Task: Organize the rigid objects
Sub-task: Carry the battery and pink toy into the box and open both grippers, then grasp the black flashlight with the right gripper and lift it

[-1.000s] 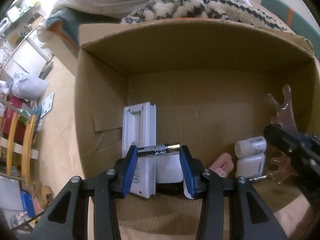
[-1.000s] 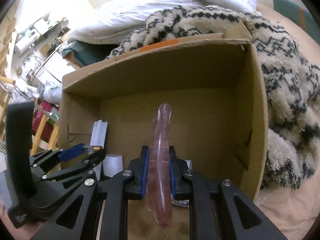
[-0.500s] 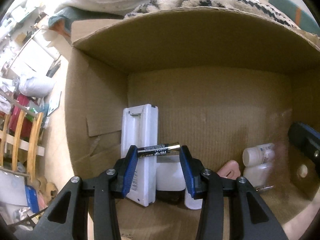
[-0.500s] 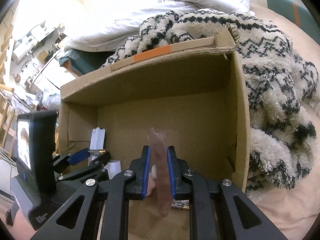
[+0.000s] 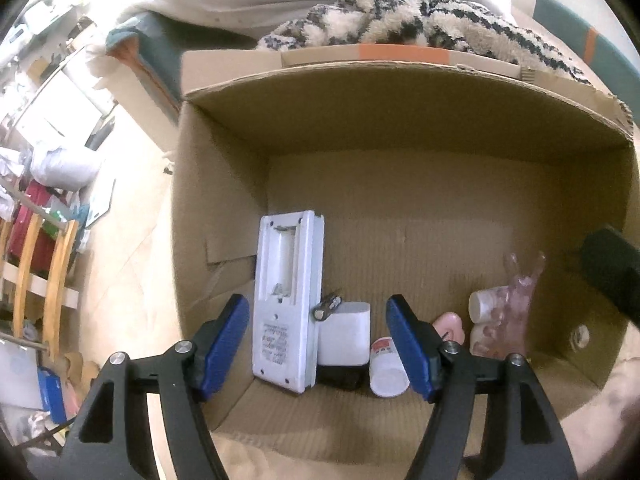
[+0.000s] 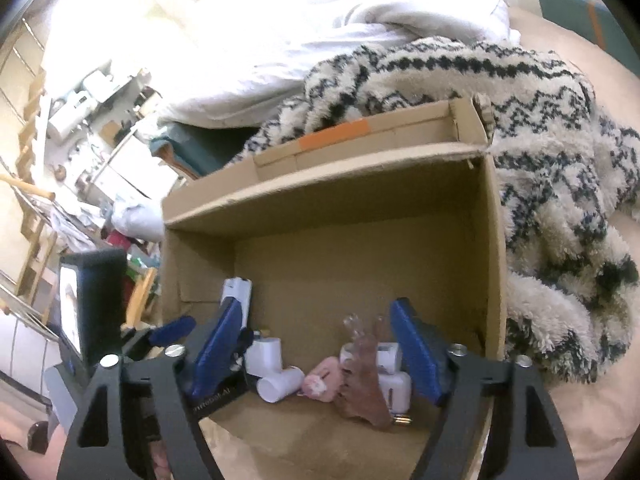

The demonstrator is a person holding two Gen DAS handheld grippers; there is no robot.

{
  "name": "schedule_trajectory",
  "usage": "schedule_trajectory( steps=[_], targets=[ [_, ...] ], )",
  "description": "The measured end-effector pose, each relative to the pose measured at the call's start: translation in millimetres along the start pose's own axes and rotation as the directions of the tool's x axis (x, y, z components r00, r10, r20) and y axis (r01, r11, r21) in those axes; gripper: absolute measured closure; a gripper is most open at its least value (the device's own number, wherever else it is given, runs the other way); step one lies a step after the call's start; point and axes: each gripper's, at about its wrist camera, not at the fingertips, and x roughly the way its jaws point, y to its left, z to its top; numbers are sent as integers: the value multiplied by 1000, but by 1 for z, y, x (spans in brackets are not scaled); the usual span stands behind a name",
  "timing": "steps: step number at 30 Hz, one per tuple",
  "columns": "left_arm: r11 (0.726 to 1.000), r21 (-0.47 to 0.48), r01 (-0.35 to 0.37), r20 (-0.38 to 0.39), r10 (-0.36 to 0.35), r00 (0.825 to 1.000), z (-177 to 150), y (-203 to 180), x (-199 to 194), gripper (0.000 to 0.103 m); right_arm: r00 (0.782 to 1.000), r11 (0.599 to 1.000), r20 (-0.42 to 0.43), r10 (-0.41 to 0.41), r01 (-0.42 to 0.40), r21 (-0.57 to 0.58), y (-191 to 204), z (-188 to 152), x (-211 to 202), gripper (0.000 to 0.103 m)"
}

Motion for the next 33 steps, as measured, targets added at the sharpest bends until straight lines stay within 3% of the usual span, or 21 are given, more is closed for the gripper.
schedule_trajectory(
  steps=[3,15,25,33],
  targets=[
    [1000,-6,2,11,-2,1000,-5,9,-8,35,1000,1000,15,-9,9,3,-1,-2,-6,0],
    [999,-5,32,69,-32,997,-32,41,-56,35,997,996,62,-49,54,-72,14,-31,-57,0],
    [993,-29,115,108,-111,988,-82,83,-88,35,996,995,29,-90,91,-33,14,-77,-76,0],
    [997,-21,80,108,-78,991,-118,98,-81,35,993,991,-40,-115,118,67,1,-117,-82,0]
  ],
)
